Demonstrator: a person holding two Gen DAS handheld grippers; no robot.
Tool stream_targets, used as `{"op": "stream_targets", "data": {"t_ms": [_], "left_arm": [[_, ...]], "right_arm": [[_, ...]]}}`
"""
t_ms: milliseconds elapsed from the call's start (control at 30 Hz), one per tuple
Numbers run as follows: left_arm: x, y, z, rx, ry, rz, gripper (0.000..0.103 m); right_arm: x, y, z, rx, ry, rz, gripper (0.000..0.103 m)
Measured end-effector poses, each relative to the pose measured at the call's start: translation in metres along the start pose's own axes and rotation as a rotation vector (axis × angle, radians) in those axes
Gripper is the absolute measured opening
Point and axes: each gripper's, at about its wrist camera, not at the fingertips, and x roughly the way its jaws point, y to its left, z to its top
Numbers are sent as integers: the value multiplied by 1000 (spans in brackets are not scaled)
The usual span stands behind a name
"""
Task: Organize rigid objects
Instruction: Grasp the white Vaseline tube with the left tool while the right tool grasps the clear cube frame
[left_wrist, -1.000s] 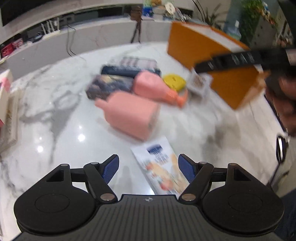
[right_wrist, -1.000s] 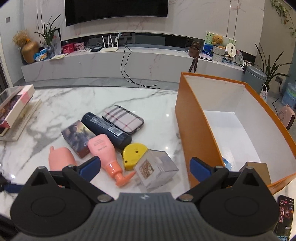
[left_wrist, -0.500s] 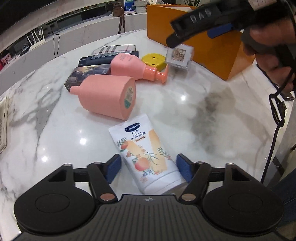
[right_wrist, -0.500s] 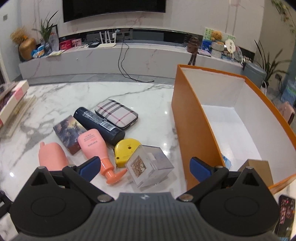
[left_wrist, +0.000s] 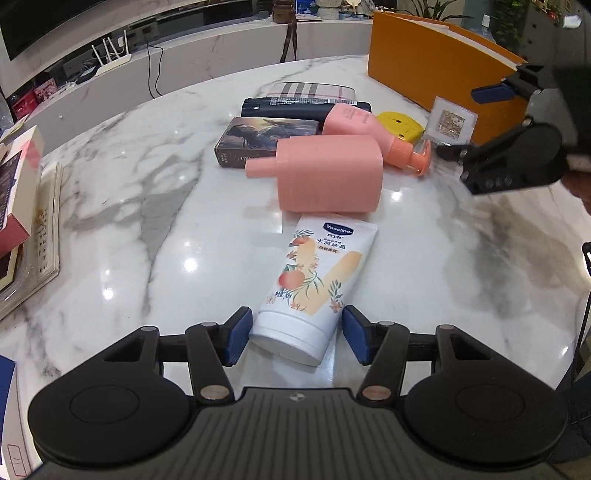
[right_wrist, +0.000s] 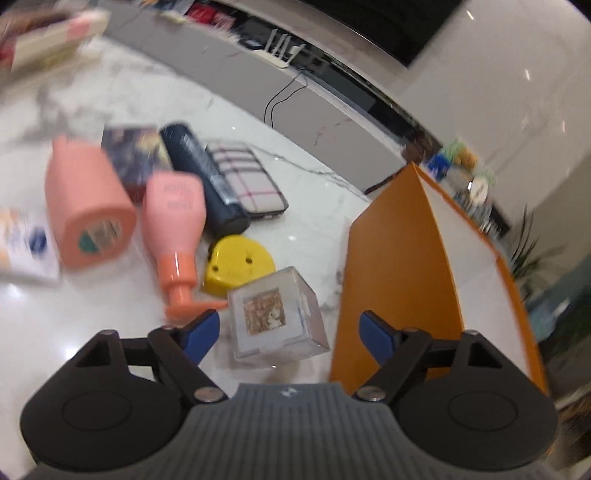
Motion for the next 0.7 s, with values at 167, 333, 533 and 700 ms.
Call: {"op": "stream_targets", "data": {"t_ms": [167, 333, 533, 700], "left_arm": [[-1, -8, 0, 35, -14, 0, 67], [0, -9, -1, 43, -27, -9, 68], [4, -6, 0, 24, -52, -24, 69], [6, -4, 1, 26, -70, -35, 66]], "right_arm": [[10, 18, -5, -114, 9, -45, 75], [17, 25, -7, -209, -12, -125, 70], [25, 29, -12, -259, 14, -159, 50], [23, 25, -12, -249, 10, -141, 50]]}}
